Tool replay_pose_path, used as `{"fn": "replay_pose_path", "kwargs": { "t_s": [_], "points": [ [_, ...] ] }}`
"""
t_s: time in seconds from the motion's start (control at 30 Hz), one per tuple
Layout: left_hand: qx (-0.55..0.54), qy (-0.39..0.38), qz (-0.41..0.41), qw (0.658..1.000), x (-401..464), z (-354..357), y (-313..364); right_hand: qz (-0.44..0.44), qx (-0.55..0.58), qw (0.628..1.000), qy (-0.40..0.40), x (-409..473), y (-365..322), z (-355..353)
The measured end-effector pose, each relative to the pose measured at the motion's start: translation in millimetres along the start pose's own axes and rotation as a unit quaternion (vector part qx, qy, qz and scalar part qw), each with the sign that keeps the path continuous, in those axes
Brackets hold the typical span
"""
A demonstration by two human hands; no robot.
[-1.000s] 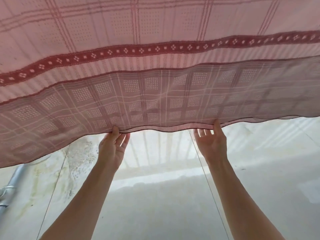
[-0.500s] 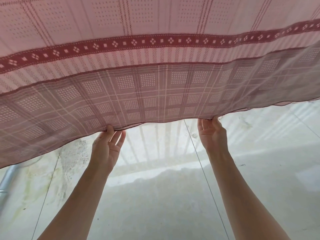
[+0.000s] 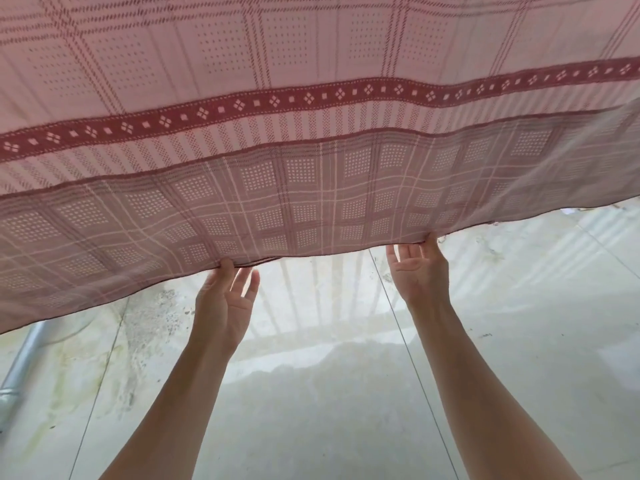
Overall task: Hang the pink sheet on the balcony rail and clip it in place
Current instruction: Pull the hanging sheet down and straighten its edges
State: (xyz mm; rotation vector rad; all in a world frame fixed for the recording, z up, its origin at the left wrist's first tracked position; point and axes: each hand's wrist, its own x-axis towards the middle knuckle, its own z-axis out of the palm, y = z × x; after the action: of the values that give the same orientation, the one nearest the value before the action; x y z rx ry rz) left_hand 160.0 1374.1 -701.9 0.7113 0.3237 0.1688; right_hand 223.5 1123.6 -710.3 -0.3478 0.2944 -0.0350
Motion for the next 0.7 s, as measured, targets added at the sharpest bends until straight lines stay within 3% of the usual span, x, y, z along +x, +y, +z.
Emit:
{"fn": "replay_pose_path", "kwargs": {
  "t_s": [0.27,0.53,0.7],
  "points": [
    [0.047,-0.137,-0.077,0.986,-9,51,-45,0.079,-0.08,0.991,-0.078,-18,39,13],
    [0.03,-0.009,-0.043,0.999,-11,54,-54,0.046,-0.039,0.997,-0.038,-33,30,1],
    [0.015,-0.014,-0.042,0.999,-23,46,-46,0.033,-0.005,0.999,0.004,-32,22,3]
  ]
}}
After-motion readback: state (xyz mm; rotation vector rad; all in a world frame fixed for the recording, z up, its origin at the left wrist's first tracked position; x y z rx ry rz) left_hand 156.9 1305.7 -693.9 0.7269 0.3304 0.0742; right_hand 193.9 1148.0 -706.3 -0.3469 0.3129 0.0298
